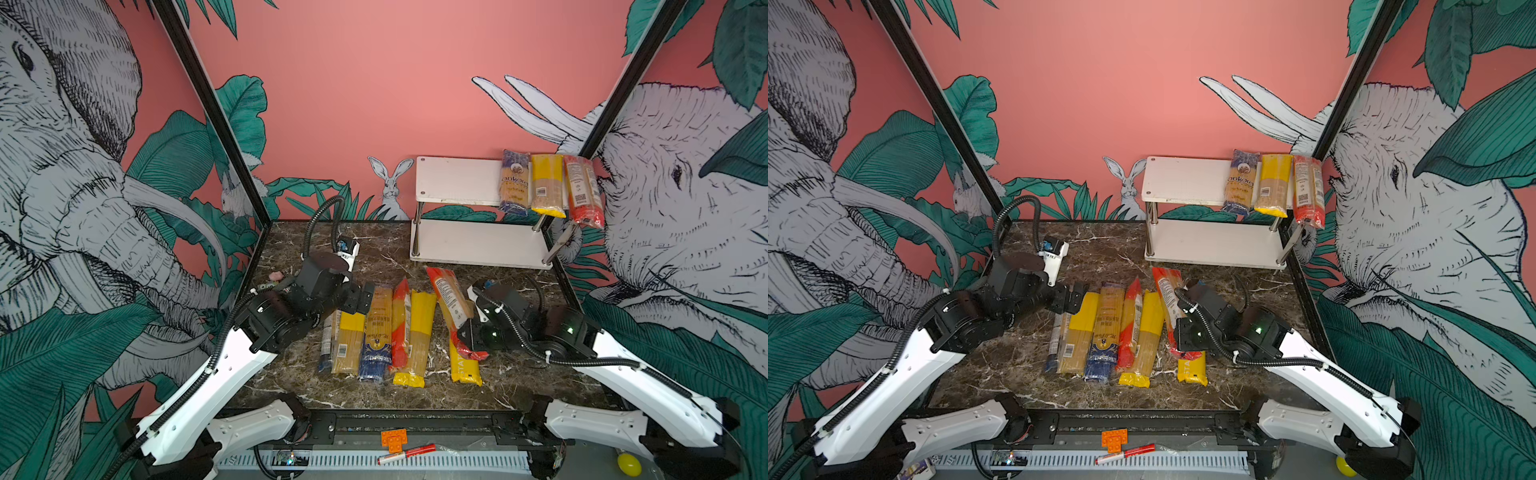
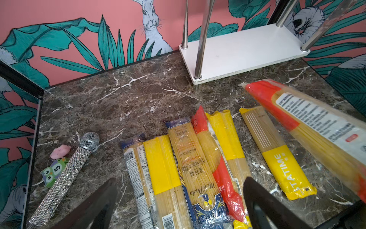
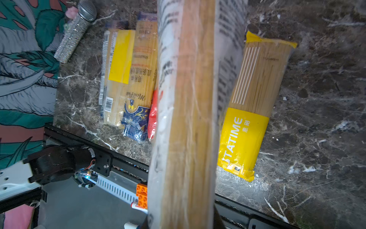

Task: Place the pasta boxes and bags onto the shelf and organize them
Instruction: 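Lift the red-and-white bag with the right gripper toward the shelf, then stand the red-and-white bag upright beside the 'ankara' bag with the right gripper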

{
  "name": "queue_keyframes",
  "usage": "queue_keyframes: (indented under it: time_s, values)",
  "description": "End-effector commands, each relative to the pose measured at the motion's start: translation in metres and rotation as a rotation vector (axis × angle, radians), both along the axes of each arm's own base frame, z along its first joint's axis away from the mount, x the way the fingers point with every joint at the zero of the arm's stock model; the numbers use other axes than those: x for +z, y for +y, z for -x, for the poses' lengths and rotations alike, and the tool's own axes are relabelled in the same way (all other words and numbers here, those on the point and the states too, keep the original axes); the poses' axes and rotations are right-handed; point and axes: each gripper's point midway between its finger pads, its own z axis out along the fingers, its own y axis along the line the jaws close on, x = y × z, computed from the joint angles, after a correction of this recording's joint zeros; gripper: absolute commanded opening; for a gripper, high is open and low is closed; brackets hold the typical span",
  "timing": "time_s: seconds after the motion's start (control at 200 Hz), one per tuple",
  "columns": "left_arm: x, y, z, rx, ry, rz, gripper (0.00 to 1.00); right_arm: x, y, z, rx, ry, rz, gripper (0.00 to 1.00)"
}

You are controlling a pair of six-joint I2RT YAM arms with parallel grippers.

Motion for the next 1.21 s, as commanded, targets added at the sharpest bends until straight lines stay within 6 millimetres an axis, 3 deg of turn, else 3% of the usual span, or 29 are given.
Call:
queue_keyframes:
  time_s: [0.0, 0.19, 0.305, 0.615, 0.71, 0.975, 1.095, 1.2]
  values:
    - [0.015, 0.010, -0.001, 0.024, -0.039, 0.002, 1.00, 0.076, 0.011, -0.017, 0.021, -0.205, -0.149, 0.00]
    - [0.029, 0.007, -0.009, 0.020, -0.076, -0.003, 0.99, 0.145, 0.015, -0.022, 0.071, -0.325, -0.198, 0.00]
    - [0.042, 0.005, -0.015, 0.015, -0.104, 0.008, 0.99, 0.183, 0.008, -0.034, 0.051, -0.426, -0.175, 0.00]
    - [0.070, -0.015, -0.040, -0.036, -0.155, 0.030, 1.00, 0.243, -0.013, -0.128, -0.157, -0.658, 0.024, 0.00]
    - [0.075, -0.013, -0.053, -0.028, -0.159, 0.049, 0.99, 0.253, -0.021, -0.164, -0.240, -0.710, 0.080, 0.00]
    - [0.070, -0.006, -0.088, -0.019, -0.118, 0.108, 0.99, 0.241, -0.037, -0.268, -0.412, -0.761, 0.171, 0.00]
    - [0.066, 0.000, -0.099, -0.012, -0.098, 0.124, 0.99, 0.228, -0.046, -0.298, -0.443, -0.751, 0.209, 0.00]
    - [0.064, 0.004, -0.105, -0.008, -0.094, 0.115, 0.99, 0.221, -0.059, -0.311, -0.469, -0.732, 0.218, 0.00]
